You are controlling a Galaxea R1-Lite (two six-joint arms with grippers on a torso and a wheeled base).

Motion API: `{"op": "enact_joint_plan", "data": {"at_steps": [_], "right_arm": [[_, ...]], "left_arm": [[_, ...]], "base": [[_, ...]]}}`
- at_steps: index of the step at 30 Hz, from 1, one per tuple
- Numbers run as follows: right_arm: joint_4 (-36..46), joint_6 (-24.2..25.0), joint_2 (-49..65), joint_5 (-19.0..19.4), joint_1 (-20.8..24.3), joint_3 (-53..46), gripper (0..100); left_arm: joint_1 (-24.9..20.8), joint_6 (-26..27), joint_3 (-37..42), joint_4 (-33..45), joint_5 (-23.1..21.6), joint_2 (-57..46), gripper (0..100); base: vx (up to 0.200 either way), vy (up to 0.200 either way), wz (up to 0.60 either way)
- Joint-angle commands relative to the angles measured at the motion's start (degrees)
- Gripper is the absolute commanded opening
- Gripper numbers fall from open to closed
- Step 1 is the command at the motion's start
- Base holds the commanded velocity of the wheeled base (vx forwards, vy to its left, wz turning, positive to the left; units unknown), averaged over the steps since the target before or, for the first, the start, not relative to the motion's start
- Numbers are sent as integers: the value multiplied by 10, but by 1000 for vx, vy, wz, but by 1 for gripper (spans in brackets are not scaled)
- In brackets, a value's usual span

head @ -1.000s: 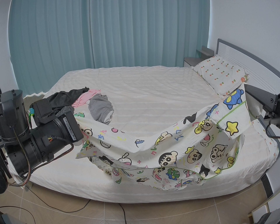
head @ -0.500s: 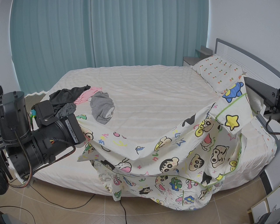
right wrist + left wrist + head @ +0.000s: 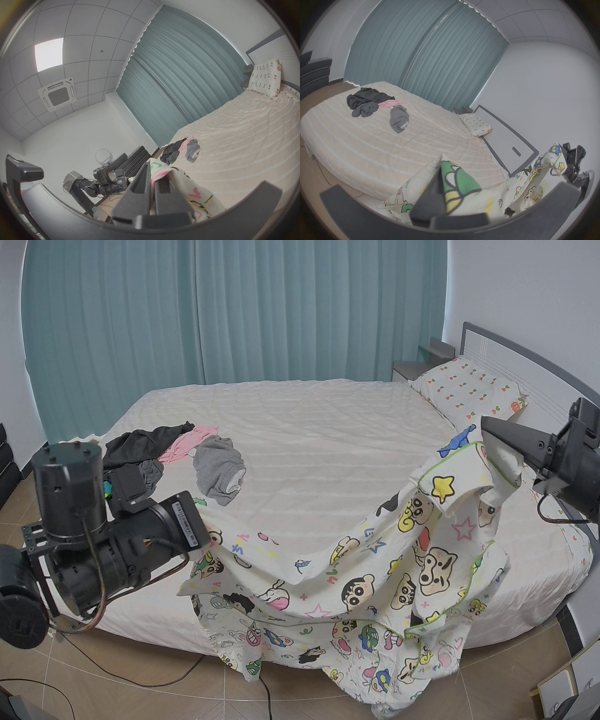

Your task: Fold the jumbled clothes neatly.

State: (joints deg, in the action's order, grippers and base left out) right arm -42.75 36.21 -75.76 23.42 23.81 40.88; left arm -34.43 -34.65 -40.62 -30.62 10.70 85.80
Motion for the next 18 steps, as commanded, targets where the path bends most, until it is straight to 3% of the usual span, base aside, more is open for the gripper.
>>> {"op": "enact_joint_plan", "data": {"at_steps": [1, 6, 18], "right_arm": [[-38, 0, -89, -3, -23, 20, 0], [-44, 0, -124, -3, -48, 39, 0], [-44, -3, -170, -4, -84, 76, 0]], "left_arm": [[30, -18, -51, 0, -1, 82, 0], [47, -19, -72, -1, -3, 120, 0], [55, -18, -142, -1, -1, 186, 0]], "base": [[0, 0, 0], [0, 0, 0], [200, 0, 0]]}}
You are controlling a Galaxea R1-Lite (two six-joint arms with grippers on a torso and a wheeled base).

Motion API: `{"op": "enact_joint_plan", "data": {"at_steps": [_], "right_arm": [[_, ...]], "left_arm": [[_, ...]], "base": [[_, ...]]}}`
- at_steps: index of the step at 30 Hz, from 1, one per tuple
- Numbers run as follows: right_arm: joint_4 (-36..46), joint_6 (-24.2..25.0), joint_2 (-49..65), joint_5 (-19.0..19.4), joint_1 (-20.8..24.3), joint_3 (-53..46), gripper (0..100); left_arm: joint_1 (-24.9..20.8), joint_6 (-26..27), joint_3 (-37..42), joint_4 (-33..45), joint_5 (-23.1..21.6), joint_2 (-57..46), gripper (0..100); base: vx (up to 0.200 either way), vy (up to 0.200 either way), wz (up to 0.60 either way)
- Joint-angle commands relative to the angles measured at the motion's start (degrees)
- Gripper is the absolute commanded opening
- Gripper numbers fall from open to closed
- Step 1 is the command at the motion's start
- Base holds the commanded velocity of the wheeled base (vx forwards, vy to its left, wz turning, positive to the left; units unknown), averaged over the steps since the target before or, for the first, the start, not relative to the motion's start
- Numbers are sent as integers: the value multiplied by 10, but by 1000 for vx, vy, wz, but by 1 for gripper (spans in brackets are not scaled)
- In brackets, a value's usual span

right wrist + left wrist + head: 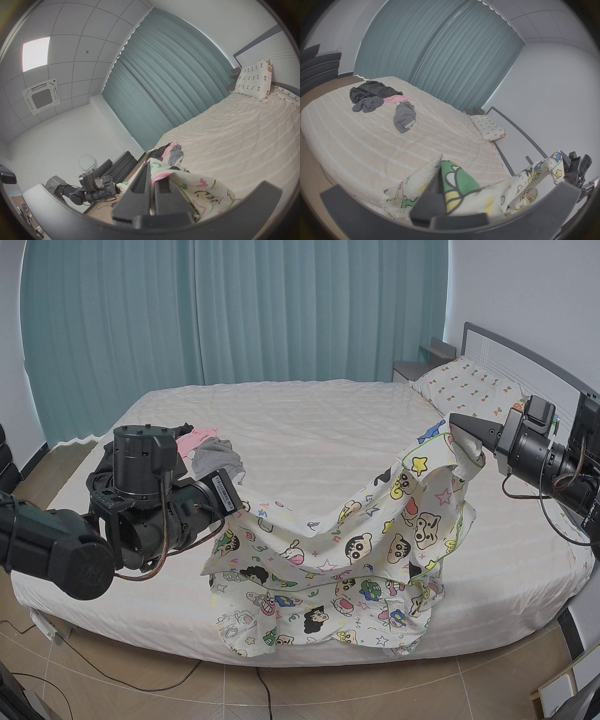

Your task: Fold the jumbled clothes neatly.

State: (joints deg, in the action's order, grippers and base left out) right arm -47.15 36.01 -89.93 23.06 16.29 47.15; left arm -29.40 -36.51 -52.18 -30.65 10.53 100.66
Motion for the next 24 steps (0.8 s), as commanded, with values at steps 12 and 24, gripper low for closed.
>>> {"op": "enact_joint_plan", "data": {"at_steps": [12, 24], "right_arm": [[0, -3, -127, -18, -22, 73, 0], [-15, -5, -278, -42, -41, 163, 0]], "left_arm": [[21, 1, -114, 1, 2, 138, 0], [58, 19, -246, 6, 2, 308, 0]], "base": [[200, 0, 0], [200, 0, 0]]}}
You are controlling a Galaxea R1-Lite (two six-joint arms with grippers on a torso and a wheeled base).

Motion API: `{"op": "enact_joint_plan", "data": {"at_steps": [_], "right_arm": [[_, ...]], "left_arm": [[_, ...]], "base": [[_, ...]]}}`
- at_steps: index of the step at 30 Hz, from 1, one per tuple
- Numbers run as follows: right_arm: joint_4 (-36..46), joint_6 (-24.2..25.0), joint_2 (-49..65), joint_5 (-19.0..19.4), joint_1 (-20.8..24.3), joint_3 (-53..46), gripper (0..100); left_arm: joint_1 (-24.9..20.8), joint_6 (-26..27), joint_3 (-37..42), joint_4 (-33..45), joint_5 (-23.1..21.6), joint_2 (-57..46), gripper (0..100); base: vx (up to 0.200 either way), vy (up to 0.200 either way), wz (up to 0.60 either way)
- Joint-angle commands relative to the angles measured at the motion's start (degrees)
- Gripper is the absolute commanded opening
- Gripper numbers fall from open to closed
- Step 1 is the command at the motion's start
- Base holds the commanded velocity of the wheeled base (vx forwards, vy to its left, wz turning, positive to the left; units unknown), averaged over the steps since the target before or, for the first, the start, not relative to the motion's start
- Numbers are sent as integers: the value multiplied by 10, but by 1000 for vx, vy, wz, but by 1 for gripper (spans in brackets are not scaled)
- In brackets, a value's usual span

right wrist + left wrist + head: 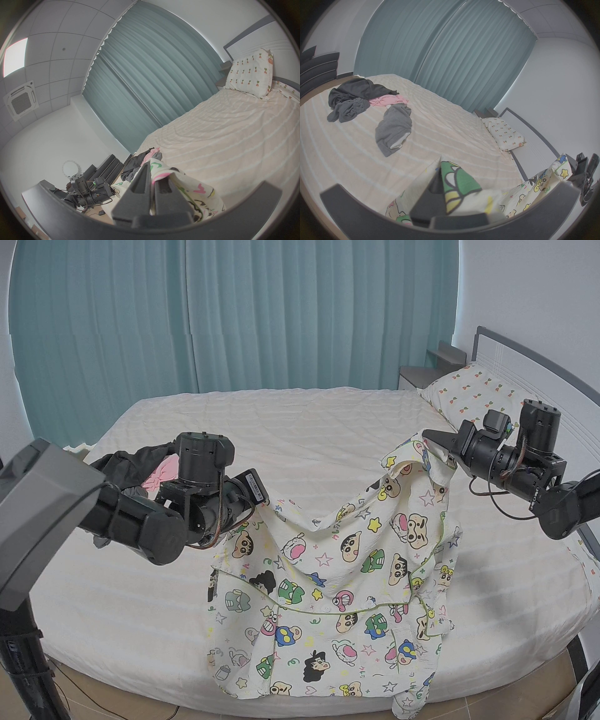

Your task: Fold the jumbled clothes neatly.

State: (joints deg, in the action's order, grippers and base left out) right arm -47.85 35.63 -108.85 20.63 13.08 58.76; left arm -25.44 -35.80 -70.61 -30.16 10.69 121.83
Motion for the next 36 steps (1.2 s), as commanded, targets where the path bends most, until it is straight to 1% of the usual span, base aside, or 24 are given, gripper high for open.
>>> {"op": "enact_joint_plan", "data": {"at_steps": [1, 3, 6, 9, 11, 12, 13, 14, 18, 21, 22, 25, 26, 27, 29, 30, 33, 35, 36], "right_arm": [[-8, -2, -102, -24, -10, 58, 0], [-9, -4, -128, -33, -13, 76, 0], [-8, -4, -162, -34, -16, 97, 0], [-8, -4, -189, -36, -17, 116, 0], [-8, -4, -214, -44, -17, 134, 0], [-7, -4, -229, -54, -17, 145, 0], [-7, -4, -229, -54, -17, 145, 0], [-6, -4, -248, -63, -17, 161, 0], [4, -4, -296, -77, -21, 210, 0], [17, -4, -332, -89, -24, 248, 0], [18, -4, -335, -90, -24, 252, 0], [31, -4, -372, -96, -24, 292, 0], [43, -4, -380, -96, -24, 303, 0], [50, -4, -385, -96, -24, 311, 100], [65, -2, -403, -96, -24, 341, 100], [65, -2, -403, -96, -24, 341, 100], [69, 2, -430, -101, -25, 384, 100], [70, 14, -436, -105, -29, 404, 100], [71, 30, -442, -112, -31, 416, 100]], "left_arm": [[21, 16, -75, 2, 0, 109, 0], [27, 29, -98, 3, 0, 133, 0], [30, 42, -124, 3, 1, 162, 0], [33, 43, -146, 4, 1, 185, 0], [38, 46, -164, 12, 2, 205, 0], [43, 51, -176, 24, 3, 215, 0], [43, 51, -176, 24, 3, 215, 0], [47, 53, -197, 41, 7, 228, 0], [59, 53, -267, 72, 32, 274, 0], [71, 53, -325, 101, 36, 308, 0], [72, 53, -330, 105, 36, 311, 0], [79, 53, -389, 150, 36, 343, 0], [80, 53, -406, 162, 36, 351, 100], [81, 53, -416, 169, 36, 358, 100], [84, 54, -440, 193, 36, 379, 100], [84, 54, -440, 193, 36, 379, 100], [94, 53, -440, 223, 43, 415, 100], [99, 53, -440, 230, 58, 429, 100], [101, 51, -440, 230, 64, 434, 100]], "base": [[0, 0, 0], [0, 0, 0], [0, 0, 0], [0, 0, 0], [0, 0, 0], [0, 0, 0], [0, 0, 0], [0, 0, 0], [0, 0, 0], [0, 0, 0], [0, 0, 0], [0, 0, 0], [0, 0, 0], [0, 0, 0], [0, 0, 0], [0, 0, 0], [0, 0, 0], [0, 0, 0], [0, 0, 0]]}}
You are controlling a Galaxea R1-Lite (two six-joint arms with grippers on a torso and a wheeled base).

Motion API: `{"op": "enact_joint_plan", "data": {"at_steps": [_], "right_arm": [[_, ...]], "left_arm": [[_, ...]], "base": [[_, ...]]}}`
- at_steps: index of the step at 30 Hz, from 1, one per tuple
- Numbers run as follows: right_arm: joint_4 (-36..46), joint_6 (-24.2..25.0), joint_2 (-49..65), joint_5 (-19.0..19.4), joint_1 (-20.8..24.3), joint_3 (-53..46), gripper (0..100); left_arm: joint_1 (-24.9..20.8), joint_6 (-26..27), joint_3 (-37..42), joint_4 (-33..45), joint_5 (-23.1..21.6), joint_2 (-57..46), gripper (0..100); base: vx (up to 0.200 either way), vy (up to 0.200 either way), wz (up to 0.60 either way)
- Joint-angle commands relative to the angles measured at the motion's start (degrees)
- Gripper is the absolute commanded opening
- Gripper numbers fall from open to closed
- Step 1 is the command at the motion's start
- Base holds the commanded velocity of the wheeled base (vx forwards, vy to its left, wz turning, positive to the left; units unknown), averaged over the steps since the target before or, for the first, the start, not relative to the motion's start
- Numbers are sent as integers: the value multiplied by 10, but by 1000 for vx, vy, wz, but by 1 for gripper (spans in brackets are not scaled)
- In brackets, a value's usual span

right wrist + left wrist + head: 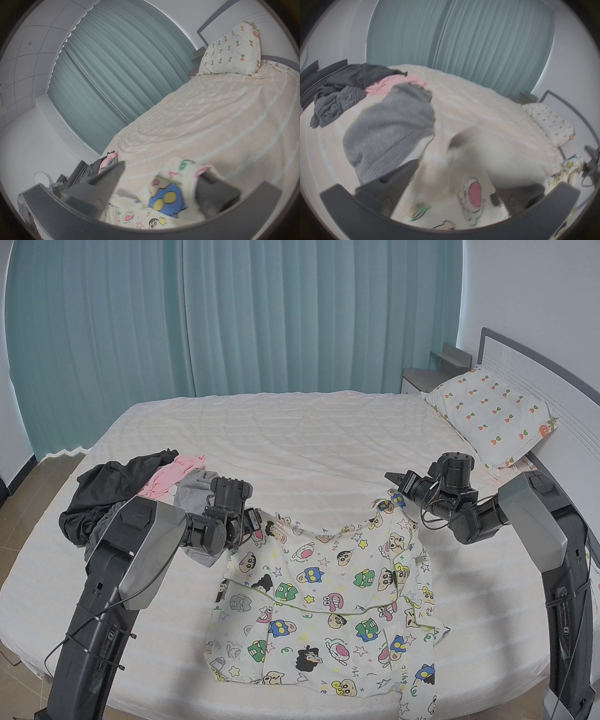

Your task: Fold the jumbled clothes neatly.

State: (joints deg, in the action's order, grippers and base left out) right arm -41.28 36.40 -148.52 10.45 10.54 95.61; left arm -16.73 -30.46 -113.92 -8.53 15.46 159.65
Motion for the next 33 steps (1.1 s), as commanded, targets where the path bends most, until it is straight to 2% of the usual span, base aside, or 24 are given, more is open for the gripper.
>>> {"op": "enact_joint_plan", "data": {"at_steps": [1, 2, 3, 5, 7, 9, 10, 12, 18, 23, 27, 28, 30, 33], "right_arm": [[7, 33, -49, -15, -7, 56, 100], [7, 33, -49, -15, -7, 56, 100], [24, 68, -63, -39, -11, 93, 100], [74, 90, -75, -66, -18, 131, 100], [95, 95, -78, -74, -20, 144, 100], [126, 131, -81, -86, -29, 179, 100], [135, 173, -78, -87, -32, 190, 100], [155, 198, -75, -86, -35, 190, 100], [212, 198, -73, -89, -50, 190, 100], [328, 203, -71, -94, -55, 190, 100], [342, 237, -72, -98, -63, 190, 100], [349, 266, -69, -92, -66, 190, 100], [378, 297, -63, -77, -67, 190, 100], [400, 312, -62, -70, -70, 190, 100]], "left_arm": [[14, -3, -7, 13, 19, 58, 100], [14, -3, -7, 13, 19, 58, 100], [16, -5, -7, 12, 21, 59, 100], [19, -14, -7, 7, 21, 57, 100], [19, -23, -7, 7, 21, 54, 100], [20, -45, -7, 9, 21, 42, 100], [25, -52, -7, 12, 21, 33, 100], [28, -57, -7, 12, 21, 22, 100], [34, -98, -7, 18, 4, -30, 100], [36, -109, -7, 26, -17, -75, 100], [39, -110, -7, 29, -24, -95, 100], [39, -116, -7, 30, -30, -111, 100], [37, -128, -7, 24, -57, -145, 100], [35, -129, -7, 16, -87, -174, 100]], "base": [[0, 0, 0], [0, 0, 0], [0, 0, 0], [0, 0, 0], [0, 0, 0], [0, 0, 0], [0, 0, 0], [0, 0, 0], [0, 0, 0], [0, 0, 0], [0, 0, 0], [0, 0, 0], [0, 0, 0], [0, 0, 0]]}}
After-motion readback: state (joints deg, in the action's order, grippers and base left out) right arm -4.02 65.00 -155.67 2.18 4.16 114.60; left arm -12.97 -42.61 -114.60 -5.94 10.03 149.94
